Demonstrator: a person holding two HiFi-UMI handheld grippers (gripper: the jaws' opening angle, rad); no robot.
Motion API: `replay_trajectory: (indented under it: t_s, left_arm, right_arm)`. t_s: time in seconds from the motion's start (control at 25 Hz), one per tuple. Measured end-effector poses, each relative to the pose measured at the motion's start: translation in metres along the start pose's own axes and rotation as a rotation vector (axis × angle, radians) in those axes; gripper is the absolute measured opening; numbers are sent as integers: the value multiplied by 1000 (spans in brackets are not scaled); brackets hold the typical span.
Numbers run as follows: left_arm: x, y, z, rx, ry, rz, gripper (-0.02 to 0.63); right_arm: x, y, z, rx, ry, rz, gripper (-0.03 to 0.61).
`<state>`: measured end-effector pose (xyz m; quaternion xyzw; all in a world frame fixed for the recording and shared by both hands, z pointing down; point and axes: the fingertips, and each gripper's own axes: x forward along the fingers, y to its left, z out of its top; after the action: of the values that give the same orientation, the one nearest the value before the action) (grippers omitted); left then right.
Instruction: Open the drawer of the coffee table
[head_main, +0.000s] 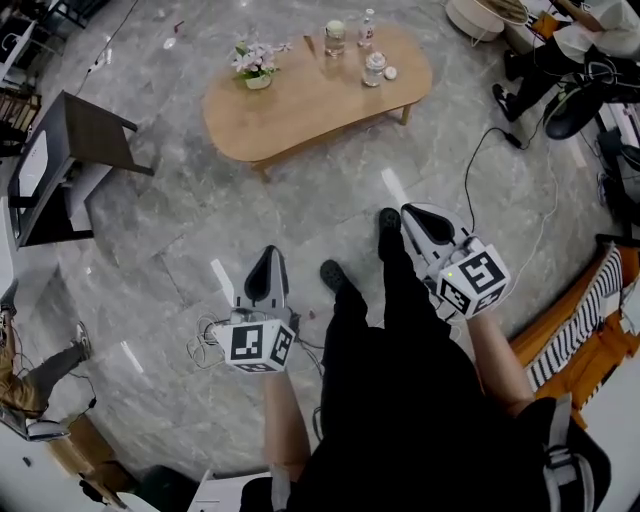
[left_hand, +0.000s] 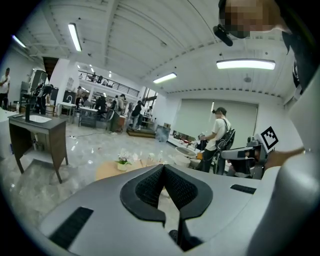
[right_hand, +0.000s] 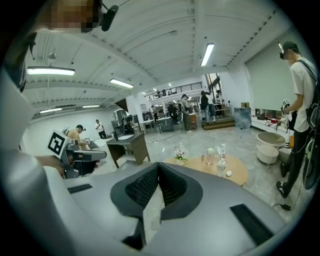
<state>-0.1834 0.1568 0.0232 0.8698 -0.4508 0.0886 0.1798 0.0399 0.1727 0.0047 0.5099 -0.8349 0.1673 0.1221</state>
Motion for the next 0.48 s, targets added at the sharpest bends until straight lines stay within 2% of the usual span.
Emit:
replay_trajectory:
  t_s: [0.32,0.48]
  left_arm:
    - [94,6,11,-19,43,50,12]
    - [151,15,5,-40,60,92,12]
  right_arm:
    - [71,-78,13,20,37,76,12]
    - [120,-125,4,45,58,122,12]
